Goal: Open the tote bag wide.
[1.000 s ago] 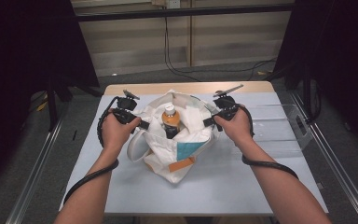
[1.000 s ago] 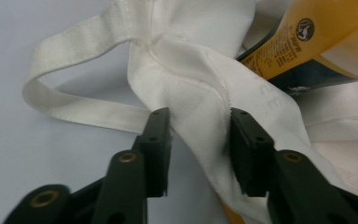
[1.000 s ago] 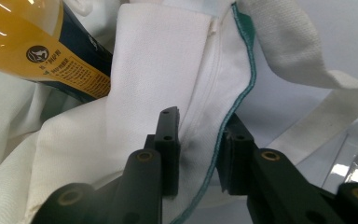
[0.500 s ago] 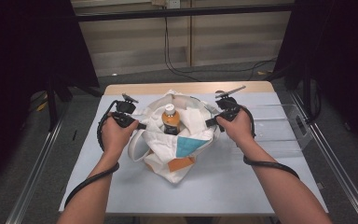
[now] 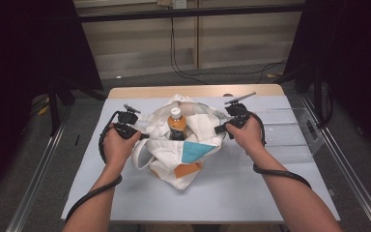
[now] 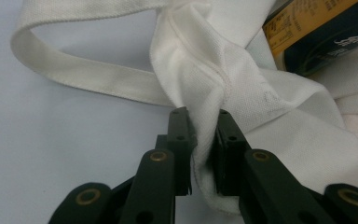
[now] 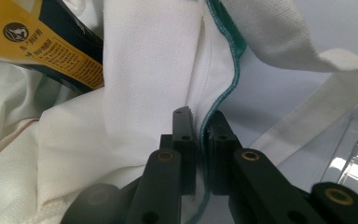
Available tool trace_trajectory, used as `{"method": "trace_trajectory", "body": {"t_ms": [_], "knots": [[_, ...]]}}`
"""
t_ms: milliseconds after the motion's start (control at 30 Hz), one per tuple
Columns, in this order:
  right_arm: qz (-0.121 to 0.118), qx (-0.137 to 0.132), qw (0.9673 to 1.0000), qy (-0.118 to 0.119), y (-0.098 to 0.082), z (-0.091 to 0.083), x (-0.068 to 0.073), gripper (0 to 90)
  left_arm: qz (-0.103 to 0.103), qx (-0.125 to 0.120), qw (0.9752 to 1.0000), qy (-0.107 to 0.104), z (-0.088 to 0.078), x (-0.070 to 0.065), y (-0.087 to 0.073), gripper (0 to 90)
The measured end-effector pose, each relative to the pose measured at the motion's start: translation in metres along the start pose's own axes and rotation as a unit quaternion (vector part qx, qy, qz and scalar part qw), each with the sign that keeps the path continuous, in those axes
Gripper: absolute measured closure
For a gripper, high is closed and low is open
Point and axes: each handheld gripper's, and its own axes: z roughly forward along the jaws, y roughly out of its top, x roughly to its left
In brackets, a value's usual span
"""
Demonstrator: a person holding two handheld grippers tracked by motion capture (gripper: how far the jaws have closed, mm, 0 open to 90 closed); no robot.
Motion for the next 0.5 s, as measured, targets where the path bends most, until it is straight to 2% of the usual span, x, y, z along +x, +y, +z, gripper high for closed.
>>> {"method": "trace_trajectory", "body": {"t_ms": [133,167,267,500], "knots": [[-0.001,0.003,1.0000,-0.004,-0.0025,0.0022,-0.0004,85.7,0.000,0.000,1.0000,0.001,0.0023,-0.0013,-0.0012,79.7],[0.000,0.006,1.0000,-0.005,-0.0032,0.0029,-0.0003,85.7,0.005,0.003,1.0000,0.001,0.0024,-0.0007,-0.0013,79.7],[-0.003,0.006,0.9999,-0.009,-0.0052,0.0055,-0.0009,85.8,-0.002,0.000,1.0000,-0.002,0.0041,-0.0009,-0.0031,79.7],[0.003,0.012,0.9998,-0.012,-0.0060,0.0094,-0.0012,85.8,0.004,0.001,1.0000,-0.002,0.0074,-0.0006,-0.0049,79.7]]}}
